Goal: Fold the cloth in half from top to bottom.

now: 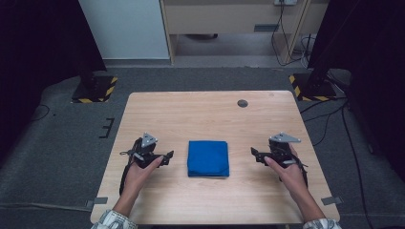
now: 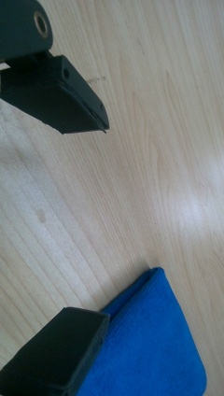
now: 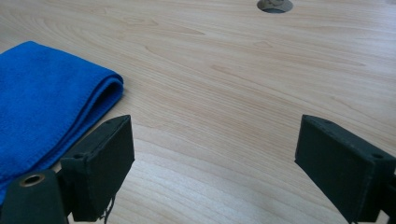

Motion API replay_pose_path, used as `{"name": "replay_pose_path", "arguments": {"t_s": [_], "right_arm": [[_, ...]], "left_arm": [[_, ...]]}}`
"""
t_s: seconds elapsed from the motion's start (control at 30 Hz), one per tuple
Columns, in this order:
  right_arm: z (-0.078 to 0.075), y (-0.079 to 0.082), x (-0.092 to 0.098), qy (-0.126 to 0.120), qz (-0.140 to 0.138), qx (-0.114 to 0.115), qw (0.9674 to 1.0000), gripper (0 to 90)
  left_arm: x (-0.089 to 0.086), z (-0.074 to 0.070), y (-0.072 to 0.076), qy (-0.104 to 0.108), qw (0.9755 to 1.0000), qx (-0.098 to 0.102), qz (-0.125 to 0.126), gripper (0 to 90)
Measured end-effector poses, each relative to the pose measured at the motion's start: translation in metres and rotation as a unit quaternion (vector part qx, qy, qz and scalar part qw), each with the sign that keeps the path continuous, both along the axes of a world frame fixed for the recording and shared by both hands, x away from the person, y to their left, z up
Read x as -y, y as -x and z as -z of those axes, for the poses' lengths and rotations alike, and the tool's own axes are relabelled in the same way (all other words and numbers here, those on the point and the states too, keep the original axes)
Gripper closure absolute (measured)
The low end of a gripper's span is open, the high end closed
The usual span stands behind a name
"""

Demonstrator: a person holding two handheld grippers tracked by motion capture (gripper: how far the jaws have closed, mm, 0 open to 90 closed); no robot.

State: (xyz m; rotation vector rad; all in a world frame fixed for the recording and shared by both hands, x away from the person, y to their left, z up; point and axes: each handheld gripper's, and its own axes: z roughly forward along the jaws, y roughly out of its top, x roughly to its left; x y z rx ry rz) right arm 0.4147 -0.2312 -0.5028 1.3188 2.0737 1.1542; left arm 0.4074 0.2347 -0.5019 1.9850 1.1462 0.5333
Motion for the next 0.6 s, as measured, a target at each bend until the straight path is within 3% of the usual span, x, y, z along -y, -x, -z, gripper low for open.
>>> {"name": "replay_pose_path", "arguments": {"t_s": [0.37, 0.6], "right_arm": [[0.003, 0.002, 0.013, -0.009, 0.012, -0.006, 0.9999, 10.2], [0.011, -0.01, 0.016, 0.0, 0.018, -0.03, 0.9994, 10.0]], "left_arm": [[-0.003, 0.003, -0.003, -0.006, 0.9999, -0.008, -0.003, 6.6], [0.001, 0.01, -0.013, -0.035, 0.999, -0.026, 0.011, 6.6]]}}
